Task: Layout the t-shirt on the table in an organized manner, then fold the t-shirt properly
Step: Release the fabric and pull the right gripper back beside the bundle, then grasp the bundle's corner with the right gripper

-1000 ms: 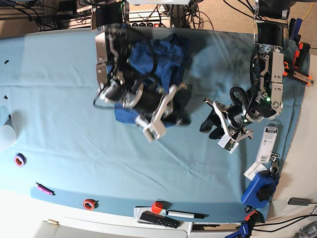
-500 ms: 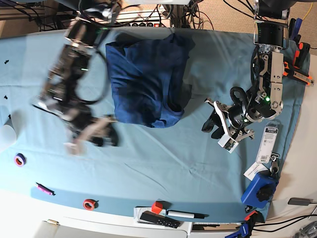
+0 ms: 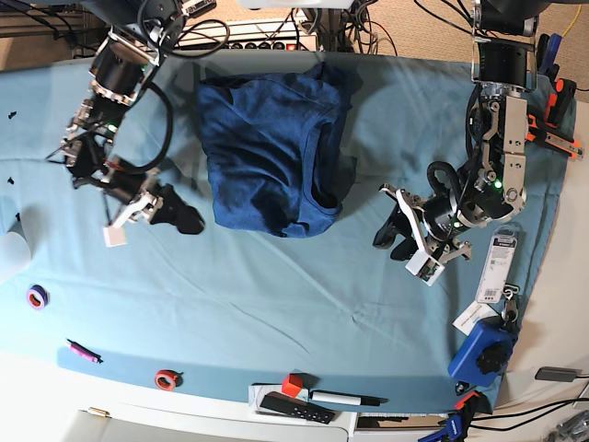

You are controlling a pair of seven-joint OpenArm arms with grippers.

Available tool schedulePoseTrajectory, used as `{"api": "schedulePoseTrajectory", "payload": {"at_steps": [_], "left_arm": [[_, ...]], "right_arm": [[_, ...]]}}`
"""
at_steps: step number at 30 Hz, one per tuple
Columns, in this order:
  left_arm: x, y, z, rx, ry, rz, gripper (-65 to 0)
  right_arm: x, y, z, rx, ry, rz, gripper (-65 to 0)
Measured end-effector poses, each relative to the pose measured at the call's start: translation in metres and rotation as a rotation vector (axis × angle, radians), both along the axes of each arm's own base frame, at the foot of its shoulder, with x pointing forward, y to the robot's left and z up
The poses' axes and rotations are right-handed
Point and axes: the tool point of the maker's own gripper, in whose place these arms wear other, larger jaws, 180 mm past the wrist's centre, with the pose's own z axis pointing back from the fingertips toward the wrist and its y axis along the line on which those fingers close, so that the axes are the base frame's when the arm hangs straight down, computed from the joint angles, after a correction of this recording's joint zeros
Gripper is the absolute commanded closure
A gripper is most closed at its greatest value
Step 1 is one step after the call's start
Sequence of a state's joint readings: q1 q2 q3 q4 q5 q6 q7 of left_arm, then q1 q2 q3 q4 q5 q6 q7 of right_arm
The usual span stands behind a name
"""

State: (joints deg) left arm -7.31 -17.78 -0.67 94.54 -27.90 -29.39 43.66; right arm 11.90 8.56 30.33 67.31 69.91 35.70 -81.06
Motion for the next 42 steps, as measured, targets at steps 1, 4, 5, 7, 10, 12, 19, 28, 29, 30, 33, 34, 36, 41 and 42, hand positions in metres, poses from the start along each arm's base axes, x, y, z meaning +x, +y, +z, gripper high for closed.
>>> {"api": "schedulePoseTrajectory", "payload": {"at_steps": [1, 4, 5, 7, 10, 12, 19, 28, 29, 30, 33, 34, 36, 41, 42], "left_arm": [[0.000, 0.000, 0.000, -0.001, 0.000, 0.000, -23.0], [0.000, 0.000, 0.000, 0.000, -0.001, 0.000, -23.0], [0.000, 0.000, 0.000, -0.001, -0.001, 0.000, -23.0], [0.000, 0.000, 0.000, -0.002, -0.002, 0.000, -23.0], [0.000, 0.000, 0.000, -0.002, -0.002, 0.000, -23.0], [0.000, 0.000, 0.001, -0.002, -0.003, 0.000, -23.0], [0.000, 0.000, 0.000, -0.002, -0.002, 0.000, -23.0], [0.000, 0.000, 0.001, -0.002, -0.003, 0.000, -23.0], [0.000, 0.000, 0.000, -0.002, -0.002, 0.000, -23.0], [0.000, 0.000, 0.000, -0.002, -0.003, 0.000, -23.0], [0.000, 0.000, 0.000, -0.002, -0.003, 0.000, -23.0], [0.000, 0.000, 0.001, -0.002, -0.003, 0.000, -23.0], [0.000, 0.000, 0.001, -0.002, -0.003, 0.000, -23.0], [0.000, 0.000, 0.000, -0.002, -0.002, 0.000, -23.0], [0.000, 0.000, 0.001, -0.002, -0.003, 0.000, -23.0]], "right_arm": [[0.003, 0.002, 0.000, 0.033, -0.003, -0.001, -33.9], [0.011, 0.014, -0.001, 0.077, 0.011, 0.023, -33.9], [0.011, 0.020, -0.003, 0.074, 0.019, 0.045, -33.9], [0.008, 0.035, -0.007, 0.058, 0.034, 0.101, -33.9], [0.003, 0.056, -0.014, 0.027, 0.056, 0.185, -33.9], [0.000, 0.064, -0.021, -0.026, 0.079, 0.233, -33.9], [-0.001, 0.062, -0.031, -0.100, 0.101, 0.249, -33.9], [0.007, 0.031, -0.027, -0.086, 0.089, 0.123, -33.9], [0.008, 0.026, -0.026, -0.083, 0.085, 0.101, -33.9], [0.010, 0.022, -0.025, -0.077, 0.081, 0.082, -33.9], [0.010, 0.012, -0.024, -0.076, 0.073, 0.051, -33.9], [0.010, 0.011, -0.024, -0.074, 0.074, 0.047, -33.9], [0.009, 0.012, -0.026, -0.082, 0.083, 0.056, -33.9], [0.005, 0.016, -0.033, -0.117, 0.116, 0.081, -33.8], [0.004, 0.017, -0.036, -0.135, 0.129, 0.092, -33.8]]}}
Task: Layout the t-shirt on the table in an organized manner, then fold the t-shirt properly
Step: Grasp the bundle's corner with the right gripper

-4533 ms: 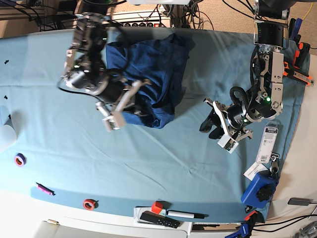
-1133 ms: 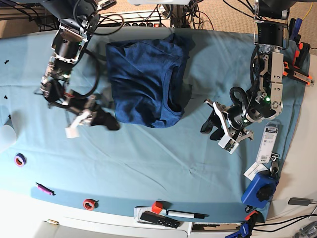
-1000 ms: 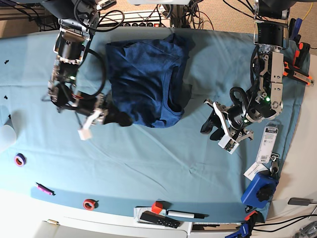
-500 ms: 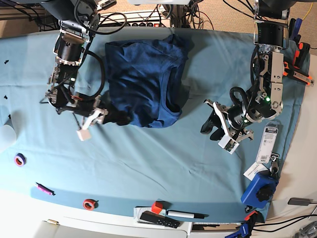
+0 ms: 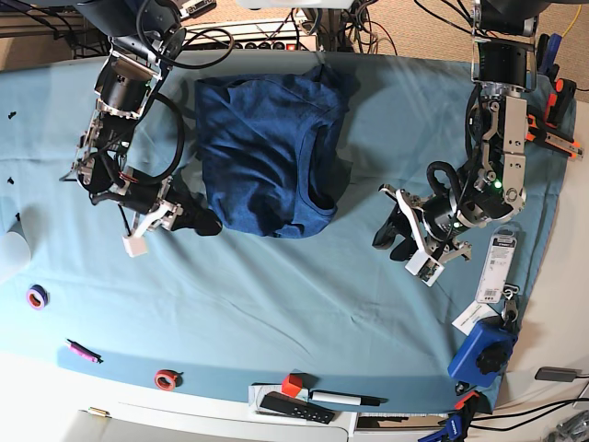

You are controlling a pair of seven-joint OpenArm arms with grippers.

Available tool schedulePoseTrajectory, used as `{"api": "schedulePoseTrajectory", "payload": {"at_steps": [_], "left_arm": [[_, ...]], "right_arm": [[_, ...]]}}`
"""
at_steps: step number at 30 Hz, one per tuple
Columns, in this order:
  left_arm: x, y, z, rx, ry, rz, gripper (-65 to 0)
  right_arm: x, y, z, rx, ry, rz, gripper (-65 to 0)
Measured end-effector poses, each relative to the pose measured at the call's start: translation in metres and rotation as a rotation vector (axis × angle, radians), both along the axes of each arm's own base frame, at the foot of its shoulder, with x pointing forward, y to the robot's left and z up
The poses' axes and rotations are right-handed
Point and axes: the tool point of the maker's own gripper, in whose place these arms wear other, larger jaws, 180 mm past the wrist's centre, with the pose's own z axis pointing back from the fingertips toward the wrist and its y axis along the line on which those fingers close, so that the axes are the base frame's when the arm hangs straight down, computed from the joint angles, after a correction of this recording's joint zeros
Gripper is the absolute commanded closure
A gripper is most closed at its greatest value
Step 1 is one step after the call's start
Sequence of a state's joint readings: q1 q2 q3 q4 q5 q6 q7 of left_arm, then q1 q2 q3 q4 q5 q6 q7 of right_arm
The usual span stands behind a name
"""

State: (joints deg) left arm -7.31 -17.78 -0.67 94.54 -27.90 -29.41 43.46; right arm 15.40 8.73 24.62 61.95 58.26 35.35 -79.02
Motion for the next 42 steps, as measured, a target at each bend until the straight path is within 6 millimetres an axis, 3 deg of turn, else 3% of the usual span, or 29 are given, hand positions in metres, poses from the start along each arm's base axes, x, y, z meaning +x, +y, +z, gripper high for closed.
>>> {"api": "schedulePoseTrajectory", "payload": {"at_steps": [10, 17, 21, 31, 42], "left_arm": [[0.000, 0.000, 0.000, 0.000, 0.000, 0.000, -23.0], [0.000, 0.000, 0.000, -0.001, 0.000, 0.000, -23.0], [0.000, 0.000, 0.000, 0.000, 0.000, 0.000, -23.0], [0.000, -0.002, 0.001, -0.014, 0.001, -0.002, -23.0], [0.000, -0.002, 0.001, -0.014, 0.001, -0.002, -23.0]], "right_arm": [[0.001, 0.003, -0.005, -0.132, 0.049, 0.027, -33.8], [-0.002, -0.028, 0.003, -0.385, 0.062, 0.025, -33.8], [-0.006, -0.025, -0.001, -0.368, 0.061, 0.021, -33.8], [-0.025, 0.008, 0.003, -0.155, 0.014, 0.045, -33.9], [-0.024, 0.013, 0.009, -0.109, -0.003, 0.046, -33.9]]}}
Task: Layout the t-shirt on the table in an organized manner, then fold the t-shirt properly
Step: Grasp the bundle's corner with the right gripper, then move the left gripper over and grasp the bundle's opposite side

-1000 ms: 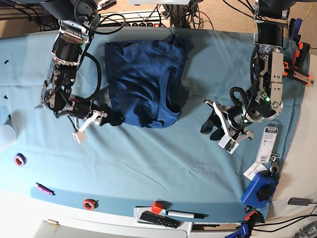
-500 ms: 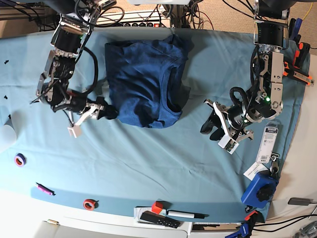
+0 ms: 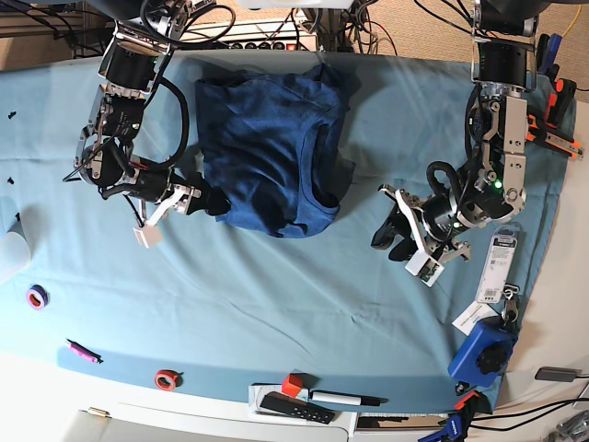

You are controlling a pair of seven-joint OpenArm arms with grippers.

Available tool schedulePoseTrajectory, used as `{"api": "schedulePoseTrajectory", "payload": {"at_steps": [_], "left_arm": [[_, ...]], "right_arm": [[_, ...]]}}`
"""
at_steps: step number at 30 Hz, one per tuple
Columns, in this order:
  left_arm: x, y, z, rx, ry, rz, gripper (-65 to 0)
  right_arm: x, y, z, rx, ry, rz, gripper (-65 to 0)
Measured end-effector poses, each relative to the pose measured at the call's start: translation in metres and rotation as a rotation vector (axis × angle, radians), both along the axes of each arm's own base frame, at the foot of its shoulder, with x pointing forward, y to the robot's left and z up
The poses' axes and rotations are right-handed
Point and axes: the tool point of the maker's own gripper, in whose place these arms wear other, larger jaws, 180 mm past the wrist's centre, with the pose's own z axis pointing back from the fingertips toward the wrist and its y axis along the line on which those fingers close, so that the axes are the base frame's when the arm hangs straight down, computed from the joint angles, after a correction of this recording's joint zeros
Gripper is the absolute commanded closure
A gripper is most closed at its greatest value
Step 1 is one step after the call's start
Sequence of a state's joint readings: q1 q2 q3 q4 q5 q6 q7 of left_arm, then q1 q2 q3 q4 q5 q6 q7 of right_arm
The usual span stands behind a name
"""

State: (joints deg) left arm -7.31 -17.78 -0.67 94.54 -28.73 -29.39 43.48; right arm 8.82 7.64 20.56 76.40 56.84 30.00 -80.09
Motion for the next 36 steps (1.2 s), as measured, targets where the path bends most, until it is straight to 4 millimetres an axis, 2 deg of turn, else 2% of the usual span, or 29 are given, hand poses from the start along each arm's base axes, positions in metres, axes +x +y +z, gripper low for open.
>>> {"api": "schedulePoseTrajectory", "payload": {"at_steps": [4, 9, 11, 12, 15, 19, 22, 26, 28, 33, 36], "left_arm": [[0.000, 0.000, 0.000, 0.000, 0.000, 0.000, -23.0], [0.000, 0.000, 0.000, -0.001, 0.000, 0.000, -23.0], [0.000, 0.000, 0.000, 0.000, 0.000, 0.000, -23.0], [0.000, 0.000, 0.000, -0.001, 0.000, 0.000, -23.0], [0.000, 0.000, 0.000, 0.000, 0.000, 0.000, -23.0], [-0.003, 0.000, -0.003, 0.003, 0.024, -0.005, -23.0], [-0.011, -0.008, -0.004, -0.044, 0.084, -0.030, -24.0], [-0.030, -0.017, -0.012, -0.083, 0.210, -0.088, -37.0], [-0.038, -0.020, -0.014, -0.113, 0.277, -0.093, -41.4], [-0.053, -0.027, -0.014, -0.187, 0.345, -0.121, -41.7], [-0.077, -0.022, -0.029, -0.175, 0.419, -0.154, -41.7]], "right_arm": [[0.001, 0.002, 0.001, 0.010, -0.004, 0.001, -33.9], [0.000, 0.017, 0.001, 0.044, -0.003, 0.006, -33.9], [0.001, 0.021, 0.001, 0.051, -0.003, 0.008, -31.2], [0.001, 0.021, 0.001, 0.052, -0.003, 0.008, -25.6], [0.000, 0.021, 0.001, 0.038, -0.027, 0.029, -0.8], [0.000, 0.016, -0.006, -0.017, -0.021, 0.031, 0.0], [0.002, 0.012, -0.008, -0.041, -0.028, 0.014, 0.0], [0.004, 0.007, -0.012, -0.076, -0.027, 0.002, 0.0], [0.006, 0.005, -0.013, -0.097, -0.028, -0.002, 0.0], [0.008, 0.002, -0.014, -0.113, -0.034, -0.011, 0.0], [0.009, 0.001, -0.014, -0.117, -0.034, -0.012, 0.0]]}}
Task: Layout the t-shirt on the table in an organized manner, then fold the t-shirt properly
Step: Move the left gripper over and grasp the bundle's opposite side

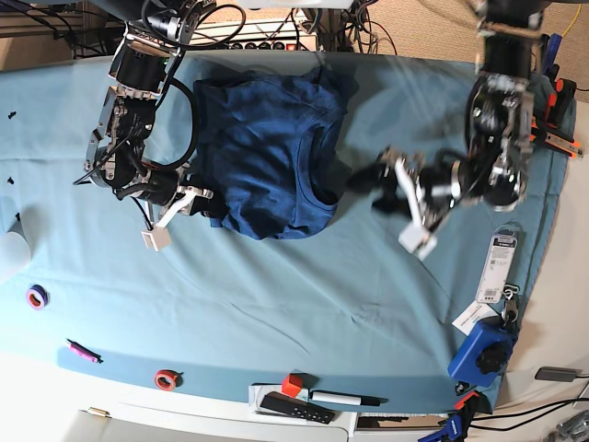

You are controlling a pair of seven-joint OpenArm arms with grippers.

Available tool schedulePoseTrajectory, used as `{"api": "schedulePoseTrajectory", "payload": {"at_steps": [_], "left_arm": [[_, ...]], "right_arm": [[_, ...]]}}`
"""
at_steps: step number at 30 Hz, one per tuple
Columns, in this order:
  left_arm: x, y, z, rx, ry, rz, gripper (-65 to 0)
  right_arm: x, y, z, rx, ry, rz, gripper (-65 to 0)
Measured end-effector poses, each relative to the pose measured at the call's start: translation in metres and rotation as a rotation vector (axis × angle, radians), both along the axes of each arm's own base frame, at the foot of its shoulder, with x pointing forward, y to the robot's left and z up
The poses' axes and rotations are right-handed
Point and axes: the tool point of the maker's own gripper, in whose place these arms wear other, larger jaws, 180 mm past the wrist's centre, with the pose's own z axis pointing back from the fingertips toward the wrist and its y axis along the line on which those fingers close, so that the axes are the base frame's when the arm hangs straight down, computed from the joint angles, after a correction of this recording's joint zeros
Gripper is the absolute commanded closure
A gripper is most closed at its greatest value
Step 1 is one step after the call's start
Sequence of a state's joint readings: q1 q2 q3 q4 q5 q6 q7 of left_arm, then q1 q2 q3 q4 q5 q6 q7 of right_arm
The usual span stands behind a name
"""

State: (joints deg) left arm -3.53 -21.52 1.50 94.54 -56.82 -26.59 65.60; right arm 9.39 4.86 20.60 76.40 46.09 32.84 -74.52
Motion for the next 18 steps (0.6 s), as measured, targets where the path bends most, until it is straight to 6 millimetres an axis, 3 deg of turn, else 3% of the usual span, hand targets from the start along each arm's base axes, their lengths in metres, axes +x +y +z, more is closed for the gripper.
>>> {"api": "schedulePoseTrajectory", "payload": {"at_steps": [6, 14, 18], "left_arm": [[-0.058, 0.006, -0.036, 0.030, 0.154, -0.070, -41.7], [-0.106, -0.006, -0.037, -0.125, 0.279, -0.089, -41.6], [-0.113, -0.009, -0.037, -0.146, 0.296, -0.095, -41.7]], "right_arm": [[0.000, 0.000, -0.001, -0.012, 0.002, 0.000, 0.0], [0.000, -0.001, -0.001, -0.014, 0.003, 0.000, 0.0], [0.000, -0.001, -0.001, -0.014, 0.003, 0.000, 0.0]]}}
